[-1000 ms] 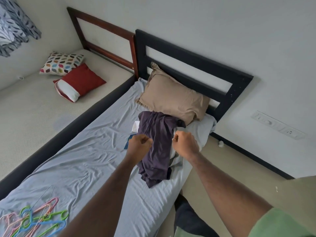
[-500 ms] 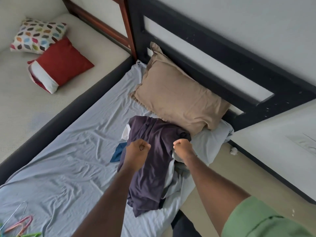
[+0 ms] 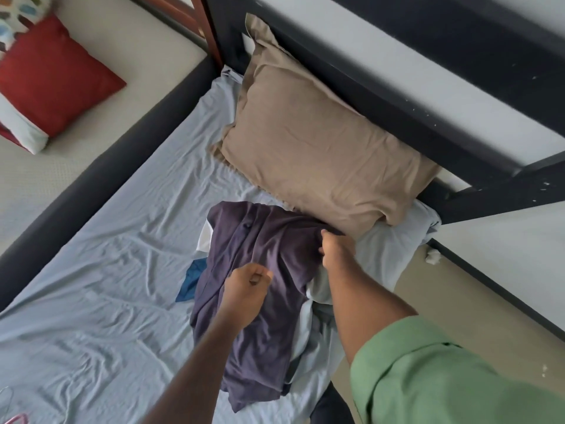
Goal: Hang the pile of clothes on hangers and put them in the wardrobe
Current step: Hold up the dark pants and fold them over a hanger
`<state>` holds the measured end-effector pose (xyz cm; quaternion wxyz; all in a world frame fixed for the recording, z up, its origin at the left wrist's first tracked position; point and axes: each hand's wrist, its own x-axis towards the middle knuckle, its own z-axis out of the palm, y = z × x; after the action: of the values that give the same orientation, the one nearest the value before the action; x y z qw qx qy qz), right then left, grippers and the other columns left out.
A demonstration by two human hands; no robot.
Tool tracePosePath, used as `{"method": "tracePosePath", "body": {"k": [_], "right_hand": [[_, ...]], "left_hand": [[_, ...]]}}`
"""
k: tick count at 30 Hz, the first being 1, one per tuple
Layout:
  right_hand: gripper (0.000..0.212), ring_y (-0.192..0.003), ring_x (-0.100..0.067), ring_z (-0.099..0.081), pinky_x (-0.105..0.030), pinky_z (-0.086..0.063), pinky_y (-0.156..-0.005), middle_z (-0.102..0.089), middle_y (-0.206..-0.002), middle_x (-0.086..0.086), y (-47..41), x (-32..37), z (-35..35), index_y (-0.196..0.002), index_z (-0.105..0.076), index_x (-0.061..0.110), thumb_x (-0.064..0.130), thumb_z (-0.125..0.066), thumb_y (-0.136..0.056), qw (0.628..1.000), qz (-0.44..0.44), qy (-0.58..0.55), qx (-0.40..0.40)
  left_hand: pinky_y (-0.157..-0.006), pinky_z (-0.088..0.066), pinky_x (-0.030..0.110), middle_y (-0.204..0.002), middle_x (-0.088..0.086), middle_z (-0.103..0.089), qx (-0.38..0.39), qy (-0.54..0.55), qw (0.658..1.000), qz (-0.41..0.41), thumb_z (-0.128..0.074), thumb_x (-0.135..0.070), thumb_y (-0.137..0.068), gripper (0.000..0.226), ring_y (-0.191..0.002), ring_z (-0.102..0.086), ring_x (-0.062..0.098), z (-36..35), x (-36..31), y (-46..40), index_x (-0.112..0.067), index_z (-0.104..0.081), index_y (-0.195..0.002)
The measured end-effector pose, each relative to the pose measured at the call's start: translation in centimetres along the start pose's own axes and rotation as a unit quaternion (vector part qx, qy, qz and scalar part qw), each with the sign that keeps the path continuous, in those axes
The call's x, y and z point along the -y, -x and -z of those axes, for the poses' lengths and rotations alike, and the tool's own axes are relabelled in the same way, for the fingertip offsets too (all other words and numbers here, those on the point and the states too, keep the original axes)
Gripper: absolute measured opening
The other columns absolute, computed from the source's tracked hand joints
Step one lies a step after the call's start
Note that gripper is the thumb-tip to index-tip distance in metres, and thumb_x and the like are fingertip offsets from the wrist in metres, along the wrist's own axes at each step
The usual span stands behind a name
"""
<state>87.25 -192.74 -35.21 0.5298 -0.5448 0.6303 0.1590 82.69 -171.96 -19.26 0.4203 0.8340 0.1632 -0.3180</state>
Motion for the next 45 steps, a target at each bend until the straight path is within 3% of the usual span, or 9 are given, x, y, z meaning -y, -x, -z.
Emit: {"method": "tracePosePath", "body": {"k": [4, 9, 13, 16, 20, 23, 26, 33, 45], "right_hand": [[0.034, -0.113, -0.034, -0.064, -0.040, -0.049, -0.098, -0.069, -0.121, -0.018, 0.2, 0.5, -0.2, -0.123, -0.066, 0.005, 0.028, -0.059, -0.099, 0.993, 0.085, 0.076, -0.012], [0.023, -0.092, -0.022, -0.061, -0.037, -0.048, -0.090, -0.065, -0.096, -0.010, 11.3, 0.7, 0.7, -0.097, -0.066, 0.007, 0.012, -0.067, -0.075, 0.925, 0.143, -0.204, 0.288], [0.031, -0.080, -0.018, -0.068, -0.024, -0.054, -0.072, -0.074, -0.088, -0.005, 20.7, -4.2, 3.2, -0.095, -0.074, 0.009, -0.010, -0.054, -0.081, 0.870, 0.132, -0.144, 0.454], [0.018, -0.089, -0.017, -0.066, -0.025, -0.049, -0.081, -0.072, -0.098, -0.007, 25.0, -7.6, 5.6, -0.063, -0.071, 0.018, 0.004, -0.060, -0.062, 0.833, 0.156, -0.048, 0.529], [0.006, -0.085, -0.021, -0.065, -0.029, -0.049, -0.077, -0.073, -0.094, -0.014, 26.8, -10.9, 7.3, -0.063, -0.069, 0.017, 0.019, -0.065, -0.068, 0.876, 0.172, -0.043, 0.449], [0.044, -0.084, -0.025, -0.067, -0.035, -0.053, -0.065, -0.073, -0.094, -0.011, 26.5, -11.8, 6.9, -0.097, -0.069, 0.011, 0.048, -0.078, -0.075, 0.948, 0.103, -0.131, 0.270], [0.042, -0.069, -0.018, -0.065, -0.031, -0.052, -0.059, -0.071, -0.091, -0.006, 27.2, -12.0, 5.9, -0.106, -0.073, 0.015, 0.054, -0.069, -0.090, 0.932, -0.042, -0.194, 0.303], [0.023, -0.099, -0.030, -0.073, -0.043, -0.061, -0.080, -0.074, -0.111, -0.014, 33.1, -9.8, 3.7, -0.118, -0.069, 0.011, 0.009, -0.068, -0.095, 0.908, 0.129, -0.267, 0.296], [0.024, -0.113, -0.035, -0.066, -0.043, -0.050, -0.103, -0.069, -0.119, -0.026, 45.0, -18.1, 8.4, -0.110, -0.074, -0.002, 0.007, -0.069, -0.089, 0.825, 0.154, -0.216, 0.498]], "left_hand": [[-0.075, -0.056, 0.034, -0.079, 0.001, -0.073, 0.007, 0.019, 1.000, 0.014, -0.063, -0.016, -0.096, 0.013, -0.073, -0.070, 0.019, 0.7, 0.9, -0.1, -0.017, -0.070, -0.086], [-0.066, -0.048, 0.032, -0.074, -0.005, -0.063, -0.019, 0.109, 0.994, 0.008, -0.061, -0.041, -0.098, 0.027, -0.071, -0.059, 0.014, 2.9, 0.2, 1.1, -0.016, -0.065, -0.087], [-0.071, -0.057, 0.033, -0.091, 0.000, -0.066, 0.020, 0.328, 0.941, 0.077, -0.065, -0.061, -0.085, 0.052, -0.079, -0.066, 0.012, 4.5, -1.3, 2.2, -0.016, -0.056, -0.108], [-0.090, -0.056, 0.036, -0.114, -0.002, -0.060, 0.006, 0.224, 0.970, 0.093, -0.089, -0.045, -0.073, 0.072, -0.101, -0.065, 0.017, 5.1, -0.3, 3.0, -0.017, -0.045, -0.123], [-0.093, -0.057, 0.047, -0.112, 0.010, -0.071, 0.004, 0.163, 0.982, 0.098, -0.079, -0.006, -0.079, 0.050, -0.101, -0.069, 0.028, 5.3, 2.5, 5.7, -0.007, -0.060, -0.125], [-0.090, -0.059, 0.050, -0.106, 0.015, -0.075, 0.013, 0.246, 0.967, 0.062, -0.066, 0.008, -0.086, 0.038, -0.100, -0.072, 0.034, 5.4, 3.9, 8.2, -0.012, -0.068, -0.119], [-0.083, -0.060, 0.043, -0.107, 0.019, -0.074, 0.051, 0.323, 0.944, 0.034, -0.057, 0.004, -0.096, 0.027, -0.098, -0.073, 0.034, 6.1, 4.5, 11.0, -0.007, -0.067, -0.118], [-0.100, -0.053, 0.043, -0.114, 0.002, -0.072, 0.038, 0.111, 0.988, -0.099, -0.055, -0.018, -0.103, 0.021, -0.113, -0.067, 0.023, 8.6, 7.5, 16.0, -0.016, -0.064, -0.122], [-0.103, -0.048, 0.051, -0.121, 0.022, -0.069, 0.083, 0.582, 0.806, 0.066, -0.042, -0.047, -0.104, 0.056, -0.112, -0.068, 0.037, 11.1, 8.8, 26.7, -0.001, -0.067, -0.123]]}}
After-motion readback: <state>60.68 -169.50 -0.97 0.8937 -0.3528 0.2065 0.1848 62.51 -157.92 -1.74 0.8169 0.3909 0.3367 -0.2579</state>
